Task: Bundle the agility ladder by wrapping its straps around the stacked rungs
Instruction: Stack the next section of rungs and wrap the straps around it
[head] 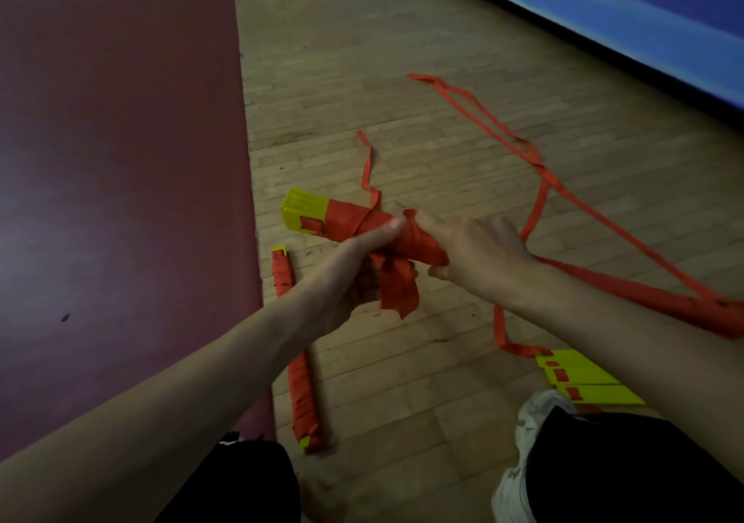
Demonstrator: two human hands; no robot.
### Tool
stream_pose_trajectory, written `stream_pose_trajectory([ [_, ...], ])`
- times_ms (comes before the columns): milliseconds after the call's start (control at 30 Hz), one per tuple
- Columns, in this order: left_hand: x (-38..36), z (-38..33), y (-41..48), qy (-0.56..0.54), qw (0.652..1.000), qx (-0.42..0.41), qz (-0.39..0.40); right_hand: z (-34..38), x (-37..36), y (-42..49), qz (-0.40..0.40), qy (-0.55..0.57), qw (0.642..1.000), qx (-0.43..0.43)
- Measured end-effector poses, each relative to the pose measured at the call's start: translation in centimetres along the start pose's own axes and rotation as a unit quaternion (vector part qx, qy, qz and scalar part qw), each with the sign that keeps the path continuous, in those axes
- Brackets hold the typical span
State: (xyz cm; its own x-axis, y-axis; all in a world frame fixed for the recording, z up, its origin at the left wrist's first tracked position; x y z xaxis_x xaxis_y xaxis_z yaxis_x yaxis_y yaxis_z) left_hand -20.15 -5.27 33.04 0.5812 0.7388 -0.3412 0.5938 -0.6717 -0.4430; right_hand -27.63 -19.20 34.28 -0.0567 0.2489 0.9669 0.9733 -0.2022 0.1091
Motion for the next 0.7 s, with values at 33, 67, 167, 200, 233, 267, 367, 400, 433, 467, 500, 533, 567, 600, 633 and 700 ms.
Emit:
stream_pose_trajectory([
  [33, -0.1, 0.0, 0.0, -0.011, 1.0, 0.009, -0.008, 0.2, -0.1, -0.1, -0.001, -0.002, 1.0, 0.005],
  [67, 0.0, 0.0, 0.0, -0.022, 0.999, 0.018, -0.026, 0.4, -0.3, -0.1, -0.003, -0.005, 1.0, 0.013],
  [167, 0.1, 0.2, 0.1, -0.046, 0.996, 0.028, -0.078, 0.9, -0.5, -0.3, -0.02, -0.017, 0.999, 0.037],
  [200, 0.1, 0.1, 0.2, -0.048, 0.995, 0.024, -0.079, 1.1, -0.5, -0.3, -0.027, -0.026, 0.998, 0.044],
  [233, 0.2, 0.0, 0.3, -0.049, 0.996, 0.016, -0.074, 1.1, -0.5, -0.3, -0.032, -0.032, 0.998, 0.051],
  [267, 0.3, -0.1, 0.5, -0.048, 0.996, 0.001, -0.069, 1.0, -0.5, -0.2, -0.032, -0.026, 0.998, 0.054],
  [367, 0.4, -0.9, 0.4, -0.041, 0.996, -0.048, -0.056, -0.3, -0.3, 0.0, 0.037, 0.13, 0.991, 0.02],
  [400, 0.4, -1.0, 0.4, -0.042, 0.996, -0.063, -0.051, -0.9, -0.3, 0.1, 0.088, 0.22, 0.972, 0.008],
  [433, 0.4, -1.1, 0.4, -0.044, 0.995, -0.073, -0.045, -1.5, -0.5, 0.2, 0.135, 0.303, 0.943, 0.003],
  [467, 0.4, -1.1, 0.4, -0.043, 0.995, -0.078, -0.035, -2.0, -0.5, 0.3, 0.171, 0.375, 0.911, 0.008],
  [500, 0.4, -1.1, 0.5, -0.038, 0.996, -0.077, -0.023, -2.3, -0.4, 0.3, 0.198, 0.436, 0.878, 0.02],
  [533, 0.5, -1.0, 0.5, -0.033, 0.997, -0.076, -0.01, -2.6, -0.4, 0.4, 0.215, 0.476, 0.852, 0.035],
  [567, 0.5, -1.0, 0.5, -0.027, 0.997, -0.074, 0.003, -2.8, -0.4, 0.4, 0.223, 0.494, 0.839, 0.053],
  [600, 0.6, -1.0, 0.5, -0.022, 0.997, -0.072, 0.016, -2.8, -0.4, 0.4, 0.23, 0.498, 0.833, 0.07],
  [633, 0.6, -1.1, 0.5, -0.018, 0.997, -0.071, 0.03, -2.7, -0.4, 0.2, 0.235, 0.497, 0.831, 0.09],
  [700, 0.5, -1.2, 0.5, -0.011, 0.996, -0.075, 0.048, -2.5, -0.4, 0.1, 0.232, 0.493, 0.831, 0.111],
])
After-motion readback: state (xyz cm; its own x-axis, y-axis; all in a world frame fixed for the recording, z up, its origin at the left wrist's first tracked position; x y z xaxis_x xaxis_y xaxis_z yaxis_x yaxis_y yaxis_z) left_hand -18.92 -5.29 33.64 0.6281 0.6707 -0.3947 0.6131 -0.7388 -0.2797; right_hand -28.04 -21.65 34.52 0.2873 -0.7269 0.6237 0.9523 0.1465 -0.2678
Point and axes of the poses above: each hand's wrist, its own y-axis towards the middle knuckle, its own x-axis out of the back of the hand, z = x × y, the point moved 2 cm from there along y, towards the middle knuckle, and after that the axes turned 11 degrees about -y, right-handed, at the moved point
